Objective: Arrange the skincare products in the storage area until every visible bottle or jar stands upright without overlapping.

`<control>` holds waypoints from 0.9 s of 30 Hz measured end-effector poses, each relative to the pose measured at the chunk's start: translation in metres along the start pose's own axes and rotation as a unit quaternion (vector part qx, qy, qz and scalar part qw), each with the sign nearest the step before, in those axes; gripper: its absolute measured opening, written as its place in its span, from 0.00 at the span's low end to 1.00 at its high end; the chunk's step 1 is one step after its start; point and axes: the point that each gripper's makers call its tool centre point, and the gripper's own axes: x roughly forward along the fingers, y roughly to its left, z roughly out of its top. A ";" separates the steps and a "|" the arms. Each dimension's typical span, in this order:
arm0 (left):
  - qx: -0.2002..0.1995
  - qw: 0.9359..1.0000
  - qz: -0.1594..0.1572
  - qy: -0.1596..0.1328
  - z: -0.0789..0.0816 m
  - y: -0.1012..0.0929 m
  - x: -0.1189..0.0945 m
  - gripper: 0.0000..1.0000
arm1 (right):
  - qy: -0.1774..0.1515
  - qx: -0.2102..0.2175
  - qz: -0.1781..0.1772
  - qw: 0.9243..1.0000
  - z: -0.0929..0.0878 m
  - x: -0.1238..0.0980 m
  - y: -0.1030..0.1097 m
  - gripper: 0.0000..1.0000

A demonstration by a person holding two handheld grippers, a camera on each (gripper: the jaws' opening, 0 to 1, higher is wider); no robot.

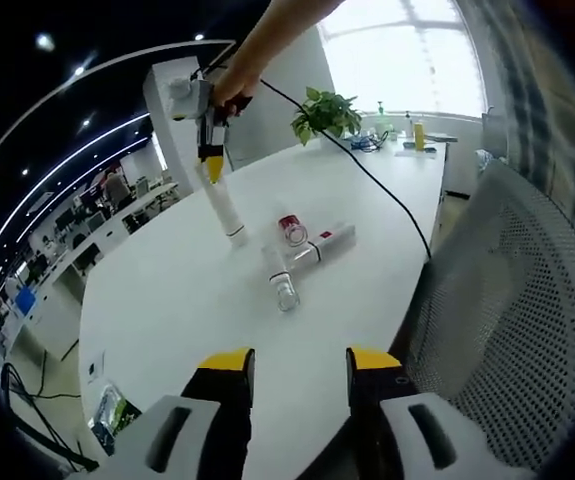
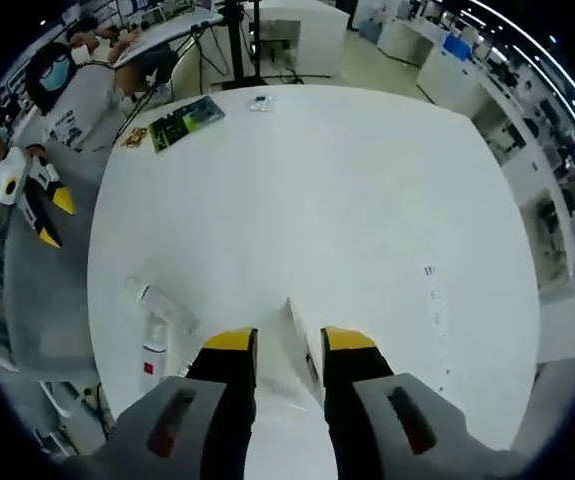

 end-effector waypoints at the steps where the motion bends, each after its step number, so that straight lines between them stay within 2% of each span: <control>1: -0.002 1.000 -0.003 -0.003 0.001 -0.001 0.000 0.39 | -0.001 -0.002 -0.004 1.000 0.000 -0.003 0.002 0.28; 5: -0.004 1.000 -0.013 -0.013 0.006 -0.006 0.000 0.39 | -0.011 -0.007 -0.027 1.000 0.000 -0.017 0.004 0.33; 10: 0.001 0.999 -0.019 -0.028 0.013 -0.009 -0.001 0.39 | -0.042 0.020 -0.070 0.996 -0.001 -0.039 0.004 0.41; 14: 0.012 0.999 -0.010 -0.031 0.013 -0.005 -0.001 0.39 | -0.066 0.052 -0.111 0.990 -0.008 -0.062 0.007 0.45; 17: 0.004 0.999 -0.007 -0.048 0.020 -0.002 -0.004 0.40 | -0.077 0.079 -0.133 0.985 -0.018 -0.073 0.013 0.46; 20: -0.006 0.998 -0.021 -0.065 0.026 -0.005 -0.004 0.45 | -0.072 0.090 -0.137 0.984 -0.033 -0.075 0.028 0.46; 22: -0.004 0.997 -0.028 -0.067 0.028 -0.007 -0.004 0.48 | -0.059 0.098 -0.136 0.984 -0.046 -0.072 0.041 0.47; 23: 0.029 0.996 -0.031 -0.074 0.030 -0.009 -0.005 0.49 | -0.055 0.103 -0.132 0.984 -0.053 -0.071 0.050 0.47; 24: 0.042 0.996 -0.035 -0.068 0.028 -0.012 -0.005 0.49 | -0.053 0.106 -0.129 0.985 -0.056 -0.070 0.054 0.47; 25: 0.052 0.996 -0.044 -0.056 0.024 -0.016 -0.007 0.49 | -0.042 0.109 -0.106 0.987 -0.064 -0.066 0.067 0.47; 27: 0.057 0.995 -0.050 -0.057 0.028 -0.017 -0.010 0.49 | -0.016 0.093 -0.103 0.990 -0.076 -0.065 0.079 0.47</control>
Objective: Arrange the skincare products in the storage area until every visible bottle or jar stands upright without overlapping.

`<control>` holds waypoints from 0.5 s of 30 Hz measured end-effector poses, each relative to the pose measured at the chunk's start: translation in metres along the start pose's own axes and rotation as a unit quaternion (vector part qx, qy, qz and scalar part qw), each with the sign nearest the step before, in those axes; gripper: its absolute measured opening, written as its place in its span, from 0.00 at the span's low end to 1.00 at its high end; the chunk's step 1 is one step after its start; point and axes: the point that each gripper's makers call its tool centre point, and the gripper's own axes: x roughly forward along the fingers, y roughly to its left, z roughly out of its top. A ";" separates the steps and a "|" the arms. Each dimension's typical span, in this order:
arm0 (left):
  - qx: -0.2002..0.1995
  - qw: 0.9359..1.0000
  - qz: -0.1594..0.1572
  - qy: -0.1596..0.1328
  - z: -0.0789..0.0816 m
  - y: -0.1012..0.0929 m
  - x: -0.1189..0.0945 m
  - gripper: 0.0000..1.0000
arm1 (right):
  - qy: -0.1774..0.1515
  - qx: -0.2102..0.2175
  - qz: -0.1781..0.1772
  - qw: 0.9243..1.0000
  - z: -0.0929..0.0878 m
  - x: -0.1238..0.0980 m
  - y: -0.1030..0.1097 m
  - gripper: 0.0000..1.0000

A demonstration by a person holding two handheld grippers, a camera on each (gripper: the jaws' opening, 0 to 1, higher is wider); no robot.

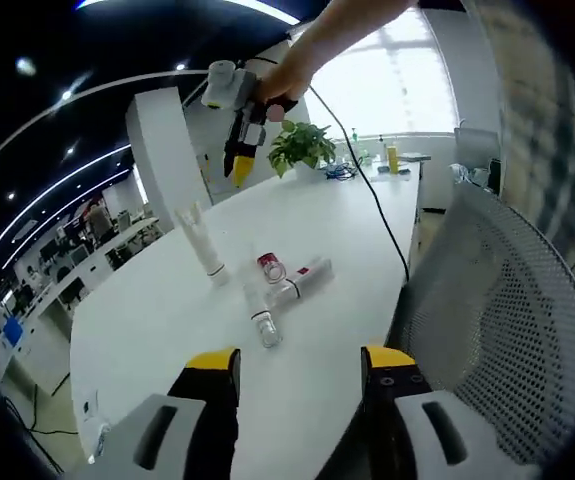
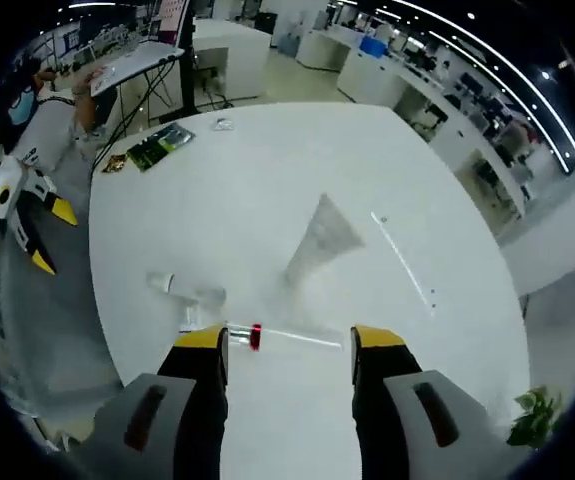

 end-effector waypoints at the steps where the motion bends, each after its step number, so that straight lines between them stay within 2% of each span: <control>1: -0.001 1.000 -0.002 -0.001 0.004 0.004 -0.002 0.49 | 0.011 -0.011 0.005 1.000 -0.006 0.000 0.007 0.47; 2: 0.016 1.000 -0.019 0.009 0.003 0.003 -0.004 0.49 | 0.009 -0.009 0.008 1.000 -0.007 0.000 0.011 0.47; 3: 0.043 0.999 -0.005 0.019 0.002 0.014 -0.009 0.49 | 0.010 -0.012 0.008 1.000 -0.008 0.000 0.015 0.47; 4: 0.053 0.998 0.006 0.016 0.002 0.021 -0.012 0.49 | 0.011 -0.018 0.007 1.000 -0.008 0.001 0.018 0.47; 6: 0.051 0.999 0.007 0.013 -0.004 0.028 -0.016 0.49 | 0.014 -0.034 0.013 0.999 -0.010 0.007 0.022 0.46; 7: 0.039 0.999 0.009 0.027 -0.014 0.032 -0.016 0.49 | 0.019 -0.045 0.016 0.999 -0.012 0.011 0.023 0.46; 9: 0.028 0.999 0.011 0.037 -0.025 0.034 -0.014 0.49 | 0.032 -0.065 0.025 0.997 -0.018 0.023 0.025 0.45; 12: 0.000 0.998 0.017 0.059 -0.046 0.030 -0.007 0.49 | 0.043 -0.101 0.036 0.993 -0.022 0.036 0.027 0.45; 13: 0.013 0.996 0.017 0.082 -0.055 0.028 -0.005 0.49 | 0.051 -0.127 0.040 0.990 -0.026 0.043 0.028 0.45; 14: 0.055 0.992 0.021 0.108 -0.061 0.029 -0.004 0.49 | 0.059 -0.142 0.043 0.987 -0.029 0.046 0.029 0.45; 15: 0.074 0.991 0.023 0.108 -0.059 0.030 -0.002 0.48 | 0.071 -0.172 0.048 0.981 -0.034 0.051 0.030 0.45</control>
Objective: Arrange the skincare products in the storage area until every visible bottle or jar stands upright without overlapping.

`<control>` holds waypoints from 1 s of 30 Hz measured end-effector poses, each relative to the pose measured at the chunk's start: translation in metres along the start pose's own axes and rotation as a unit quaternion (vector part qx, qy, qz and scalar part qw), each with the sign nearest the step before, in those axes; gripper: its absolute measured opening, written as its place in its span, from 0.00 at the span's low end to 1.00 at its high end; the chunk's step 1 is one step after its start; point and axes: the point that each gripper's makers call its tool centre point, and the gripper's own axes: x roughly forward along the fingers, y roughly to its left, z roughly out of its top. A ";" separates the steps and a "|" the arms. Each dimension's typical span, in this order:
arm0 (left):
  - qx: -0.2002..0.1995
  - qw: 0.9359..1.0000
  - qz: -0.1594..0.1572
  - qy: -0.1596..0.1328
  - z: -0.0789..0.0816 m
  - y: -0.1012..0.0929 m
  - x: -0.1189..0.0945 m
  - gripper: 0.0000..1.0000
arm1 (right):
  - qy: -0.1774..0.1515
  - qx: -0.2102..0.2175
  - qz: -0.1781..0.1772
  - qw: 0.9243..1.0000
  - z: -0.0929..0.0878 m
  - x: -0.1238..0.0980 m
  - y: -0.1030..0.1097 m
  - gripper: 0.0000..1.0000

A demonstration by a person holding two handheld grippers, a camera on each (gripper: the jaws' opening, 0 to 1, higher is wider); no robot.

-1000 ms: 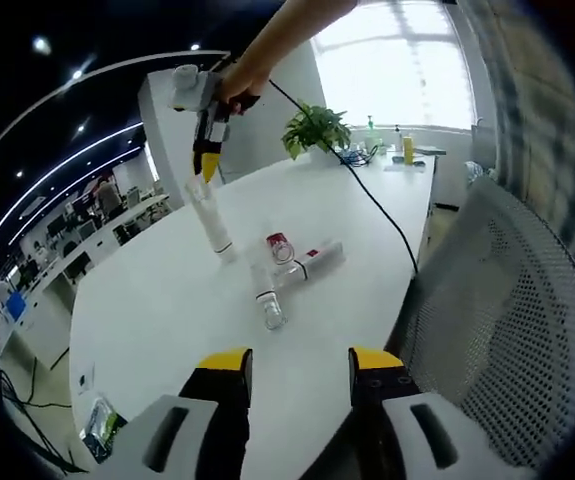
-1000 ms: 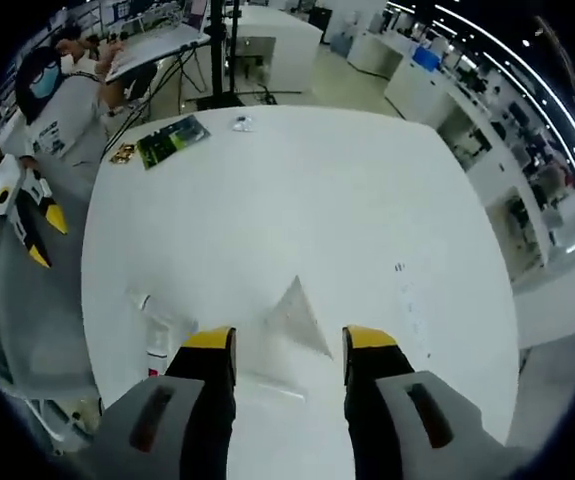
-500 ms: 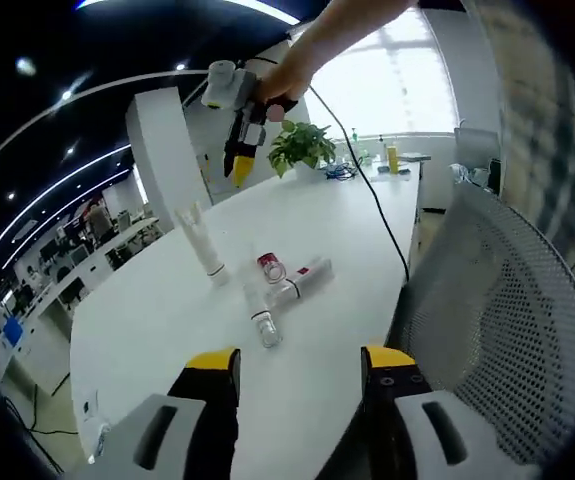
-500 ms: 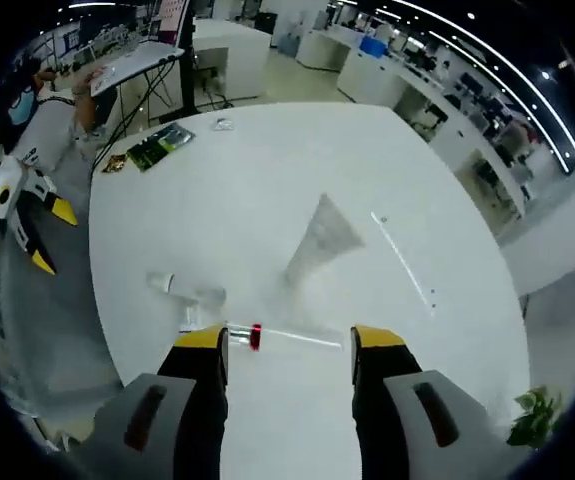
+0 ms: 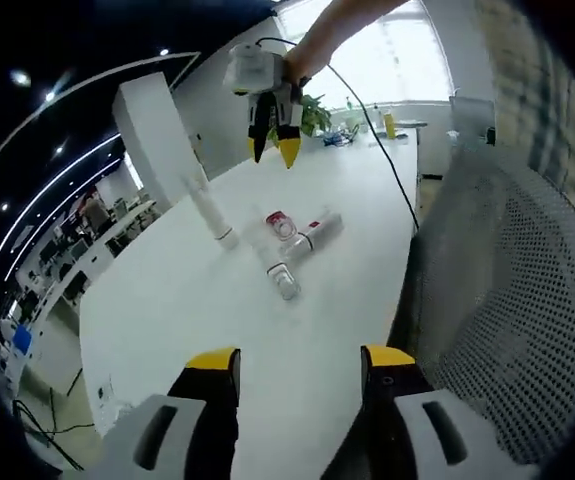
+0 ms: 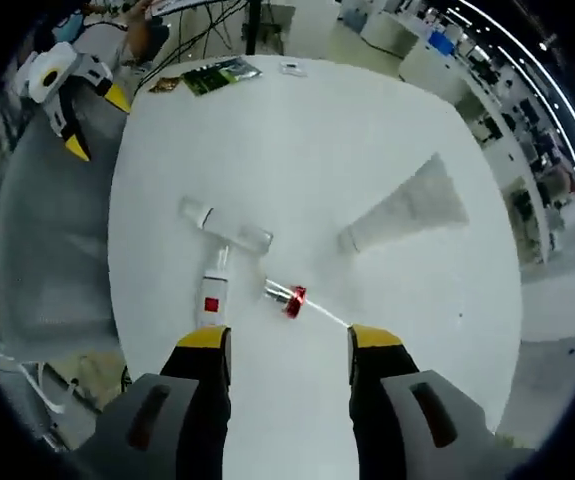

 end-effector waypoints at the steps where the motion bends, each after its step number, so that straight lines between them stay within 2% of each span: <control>1: 0.000 1.000 0.008 -0.009 0.004 0.002 0.000 0.48 | 0.007 -0.025 0.004 1.000 -0.002 0.004 0.001 0.45; 3: -0.025 0.999 0.014 -0.020 0.005 0.006 -0.001 0.47 | 0.021 -0.075 0.012 0.997 -0.007 0.013 0.001 0.45; 5: -0.047 0.999 0.022 -0.010 -0.003 0.011 -0.002 0.47 | 0.033 -0.116 0.018 0.993 -0.011 0.022 -0.002 0.45; 8: -0.056 0.998 0.033 -0.005 -0.004 0.016 -0.002 0.47 | 0.043 -0.160 0.024 0.986 -0.016 0.036 -0.010 0.45; 12: -0.047 0.998 0.039 -0.006 -0.005 0.016 -0.003 0.46 | 0.046 -0.217 0.037 0.974 -0.015 0.052 -0.021 0.45; 15: -0.052 0.998 0.036 -0.003 -0.006 0.016 -0.003 0.42 | 0.046 -0.238 0.040 0.969 -0.013 0.062 -0.029 0.45; 18: -0.062 0.997 0.034 0.004 -0.009 0.016 -0.002 0.42 | 0.052 -0.268 0.047 0.961 -0.014 0.076 -0.035 0.45; 20: -0.068 0.997 0.030 0.010 -0.011 0.014 -0.001 0.42 | 0.055 -0.276 0.056 0.958 -0.015 0.083 -0.035 0.45; 24: -0.077 0.996 0.032 0.013 -0.013 0.015 -0.001 0.43 | 0.080 -0.322 0.074 0.940 -0.026 0.095 -0.034 0.45; 30: -0.083 0.996 0.037 0.018 -0.015 0.017 -0.001 0.42 | 0.085 -0.329 0.087 0.936 -0.030 0.106 -0.033 0.43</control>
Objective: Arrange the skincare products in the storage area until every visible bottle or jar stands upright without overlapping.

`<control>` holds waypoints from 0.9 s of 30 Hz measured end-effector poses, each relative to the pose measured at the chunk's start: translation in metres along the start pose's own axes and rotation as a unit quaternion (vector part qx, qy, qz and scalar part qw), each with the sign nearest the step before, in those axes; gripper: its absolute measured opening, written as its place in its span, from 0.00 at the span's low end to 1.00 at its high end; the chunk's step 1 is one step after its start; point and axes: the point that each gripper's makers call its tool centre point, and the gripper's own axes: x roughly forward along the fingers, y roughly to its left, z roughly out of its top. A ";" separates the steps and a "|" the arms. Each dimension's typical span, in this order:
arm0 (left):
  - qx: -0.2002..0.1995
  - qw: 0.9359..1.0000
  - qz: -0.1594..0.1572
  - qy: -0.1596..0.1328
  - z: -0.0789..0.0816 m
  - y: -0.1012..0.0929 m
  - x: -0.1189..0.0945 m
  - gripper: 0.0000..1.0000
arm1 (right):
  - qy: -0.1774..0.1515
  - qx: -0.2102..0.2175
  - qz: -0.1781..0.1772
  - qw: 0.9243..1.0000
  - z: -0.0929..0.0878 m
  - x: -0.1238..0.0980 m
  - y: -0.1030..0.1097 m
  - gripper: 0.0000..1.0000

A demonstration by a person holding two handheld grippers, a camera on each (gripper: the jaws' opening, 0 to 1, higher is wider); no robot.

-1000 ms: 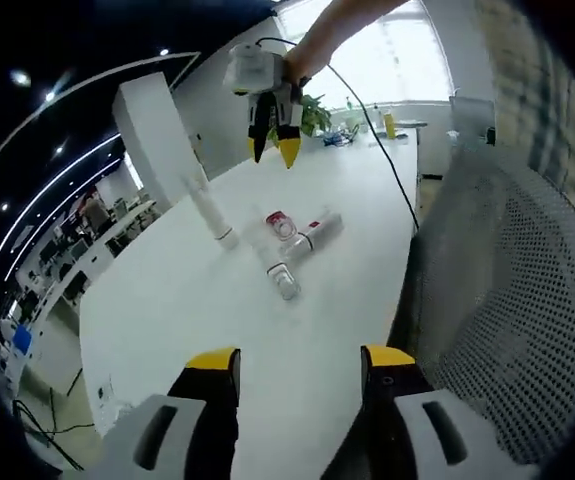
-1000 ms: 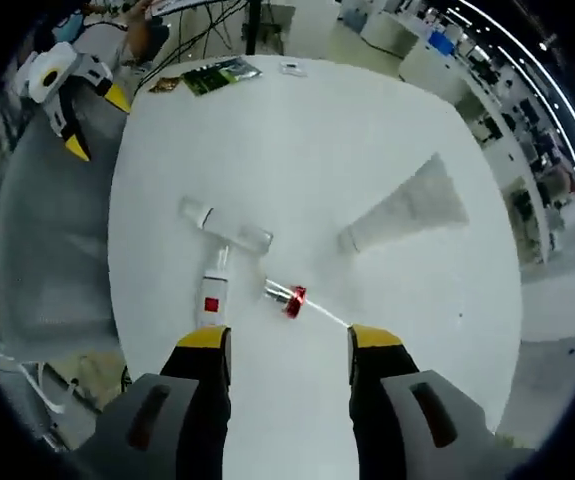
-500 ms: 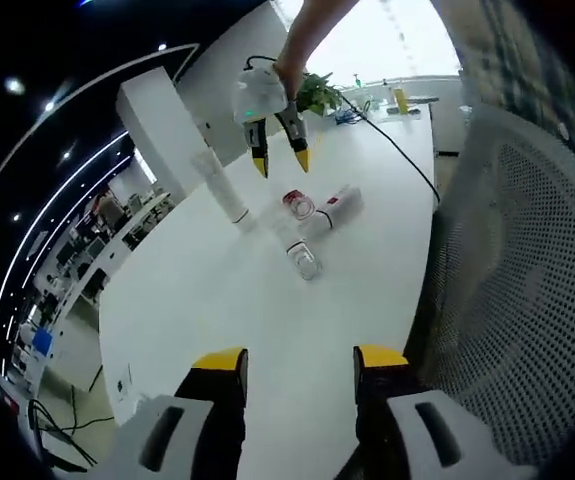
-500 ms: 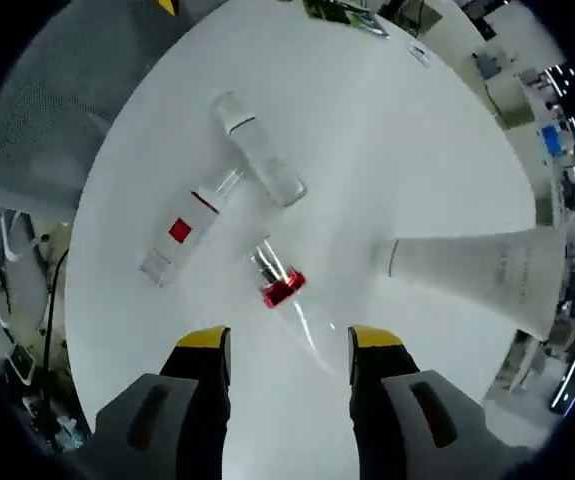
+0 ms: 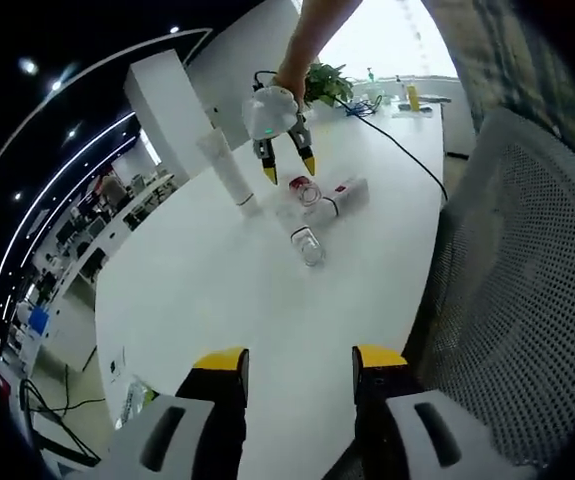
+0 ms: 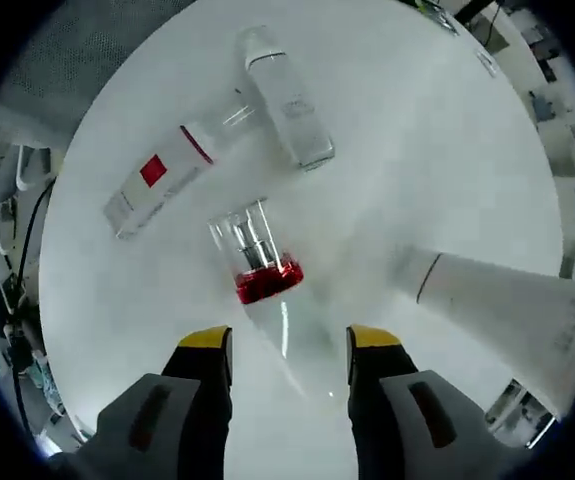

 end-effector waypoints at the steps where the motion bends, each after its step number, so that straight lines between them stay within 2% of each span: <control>1: -0.001 1.000 0.001 -0.001 0.000 0.000 0.000 0.42 | 0.001 -0.004 0.005 1.000 0.001 0.002 0.002 0.42; 7: -0.001 1.000 0.004 0.000 0.001 0.001 0.000 0.42 | 0.008 -0.016 0.019 1.000 0.004 0.013 0.007 0.40; 13: -0.002 1.000 0.005 -0.001 0.000 0.002 0.000 0.41 | 0.025 -0.019 0.016 0.999 0.005 0.020 0.003 0.39; 17: -0.004 1.000 0.004 -0.004 0.001 0.001 -0.001 0.40 | 0.042 -0.038 0.036 0.998 0.006 0.021 0.006 0.38; 19: -0.006 1.000 0.003 -0.002 -0.001 0.001 0.000 0.39 | 0.042 -0.017 0.041 0.998 0.007 0.020 0.004 0.37; 22: -0.007 1.000 0.002 -0.004 0.000 0.001 0.000 0.38 | 0.028 0.042 0.046 0.998 0.008 0.020 0.002 0.37; 24: -0.007 1.000 0.000 -0.003 0.000 0.000 -0.001 0.37 | 0.030 0.030 0.042 0.998 0.007 0.020 0.002 0.36; 27: -0.009 1.000 -0.003 0.004 -0.004 0.000 0.000 0.37 | 0.030 0.044 0.042 0.998 0.006 0.019 0.004 0.34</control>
